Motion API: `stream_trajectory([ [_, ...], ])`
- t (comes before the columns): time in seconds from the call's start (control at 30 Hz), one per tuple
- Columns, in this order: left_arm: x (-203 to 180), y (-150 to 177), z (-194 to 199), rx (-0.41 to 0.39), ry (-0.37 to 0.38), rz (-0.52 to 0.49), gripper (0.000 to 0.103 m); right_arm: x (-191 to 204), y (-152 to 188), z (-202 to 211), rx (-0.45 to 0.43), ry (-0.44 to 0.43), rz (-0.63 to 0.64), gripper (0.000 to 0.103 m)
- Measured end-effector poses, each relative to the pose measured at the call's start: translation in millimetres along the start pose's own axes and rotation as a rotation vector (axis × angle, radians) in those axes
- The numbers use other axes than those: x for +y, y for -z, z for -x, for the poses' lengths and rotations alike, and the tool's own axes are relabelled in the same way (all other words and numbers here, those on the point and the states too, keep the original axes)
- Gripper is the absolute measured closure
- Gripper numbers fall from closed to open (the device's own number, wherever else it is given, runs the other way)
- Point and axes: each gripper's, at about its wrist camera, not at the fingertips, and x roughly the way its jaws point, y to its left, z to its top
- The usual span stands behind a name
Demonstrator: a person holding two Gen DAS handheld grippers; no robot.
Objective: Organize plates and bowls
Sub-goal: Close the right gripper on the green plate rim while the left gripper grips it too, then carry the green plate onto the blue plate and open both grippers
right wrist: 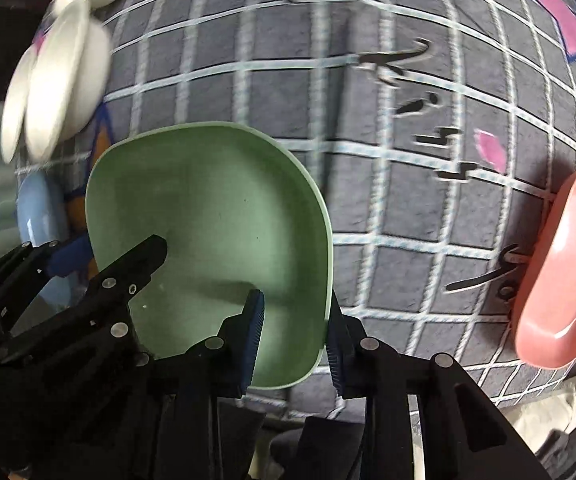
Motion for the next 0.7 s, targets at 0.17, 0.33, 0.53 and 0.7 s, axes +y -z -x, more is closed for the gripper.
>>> stream_trajectory([
  [0.17, 47.3, 21.3, 18.8, -0.033, -0.011, 0.07, 0.06, 63.5, 5.4, -1.2, 0.007, -0.009, 0.083, 0.071],
  [0.33, 96.4, 38.9, 32.2, -0.061, -0.025, 0.16, 0.058, 131.9, 6.9, -8.2, 0.014, -0.015, 0.181, 0.071],
  [0.53, 166.6, 56.2, 41.4, -0.079, -0.064, 0.234, 0.058, 229.0, 9.3, -26.6, 0.025, -0.042, 0.269, 0.071],
  [0.7, 197.2, 55.0, 28.2, -0.084, -0.076, 0.267, 0.058, 295.4, 4.2, -44.1, 0.024, -0.045, 0.317, 0.071],
])
